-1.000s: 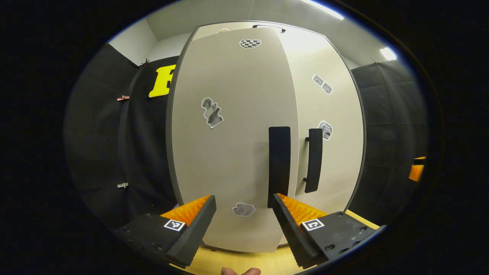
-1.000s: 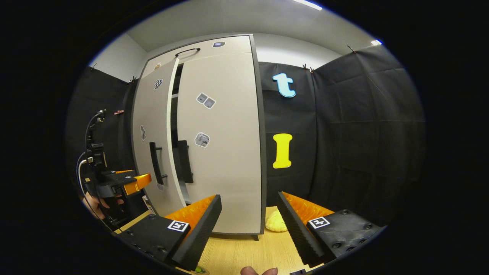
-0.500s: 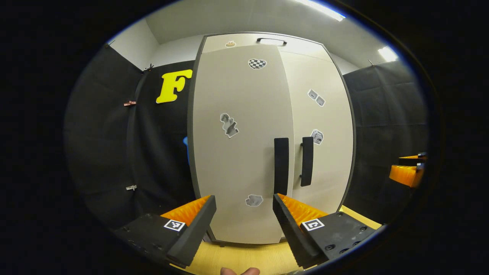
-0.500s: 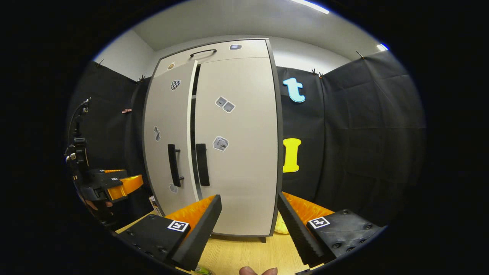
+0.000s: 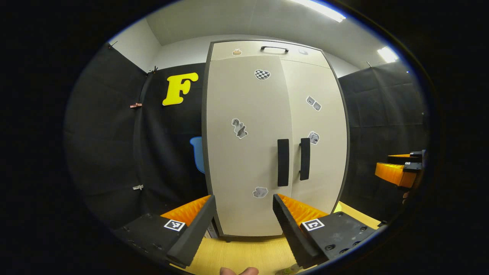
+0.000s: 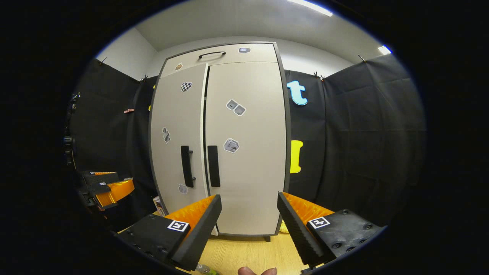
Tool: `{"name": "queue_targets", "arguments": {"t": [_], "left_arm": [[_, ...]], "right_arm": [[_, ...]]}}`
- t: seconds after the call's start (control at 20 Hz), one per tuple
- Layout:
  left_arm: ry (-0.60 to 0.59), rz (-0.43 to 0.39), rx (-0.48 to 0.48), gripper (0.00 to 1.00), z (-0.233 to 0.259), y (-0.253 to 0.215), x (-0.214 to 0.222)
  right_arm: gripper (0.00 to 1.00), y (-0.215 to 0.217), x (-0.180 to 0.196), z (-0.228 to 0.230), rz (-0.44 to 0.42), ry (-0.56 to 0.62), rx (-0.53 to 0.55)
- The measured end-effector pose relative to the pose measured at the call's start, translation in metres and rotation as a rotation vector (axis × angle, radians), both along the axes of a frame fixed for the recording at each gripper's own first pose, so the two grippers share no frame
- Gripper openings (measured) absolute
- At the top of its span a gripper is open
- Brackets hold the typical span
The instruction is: Grasp the bottle in the cabinet with the left hand and place it on the coaster, then close the right door with the right hand and the left door with the left hand.
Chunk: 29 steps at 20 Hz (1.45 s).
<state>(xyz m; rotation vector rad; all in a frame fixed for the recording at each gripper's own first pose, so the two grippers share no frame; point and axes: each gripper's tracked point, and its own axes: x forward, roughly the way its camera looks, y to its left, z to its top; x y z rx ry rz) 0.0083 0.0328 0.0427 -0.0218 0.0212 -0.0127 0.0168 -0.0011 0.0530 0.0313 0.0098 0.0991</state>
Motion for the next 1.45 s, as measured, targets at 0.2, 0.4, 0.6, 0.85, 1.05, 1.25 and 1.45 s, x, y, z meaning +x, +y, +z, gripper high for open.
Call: {"name": "queue_targets", "arguments": {"t": [0.2, 0.4, 0.6, 0.85, 1.05, 1.25, 1.45], "left_arm": [[-0.007, -0.013, 0.003, 0.95, -0.001, 0.001, -0.010], [-0.018, -0.024, 0.007, 0.95, 0.000, 0.000, -0.016], [-0.053, -0.017, 0.068, 0.95, 0.004, 0.004, -0.018], [-0.042, -0.031, 0.057, 0.94, 0.002, -0.002, -0.018], [-0.047, -0.024, 0.038, 0.94, 0.006, -0.002, -0.018], [-0.044, 0.000, 0.020, 0.94, 0.005, 0.005, -0.021], [-0.036, 0.028, 0.026, 0.94, 0.002, 0.013, -0.022]], "right_arm": [[0.98, 0.009, -0.008, -0.001, -0.005, 0.000, 0.002], [0.98, 0.014, -0.010, 0.003, -0.008, -0.008, 0.001], [0.98, 0.022, -0.010, 0.004, -0.005, 0.000, 0.011], [0.97, 0.027, -0.012, 0.004, 0.001, -0.003, 0.016], [0.97, 0.024, -0.016, 0.005, 0.003, -0.007, 0.011], [0.97, 0.022, -0.015, 0.008, 0.007, -0.013, 0.021], [0.98, 0.017, -0.010, 0.004, 0.006, -0.008, 0.024]]}}
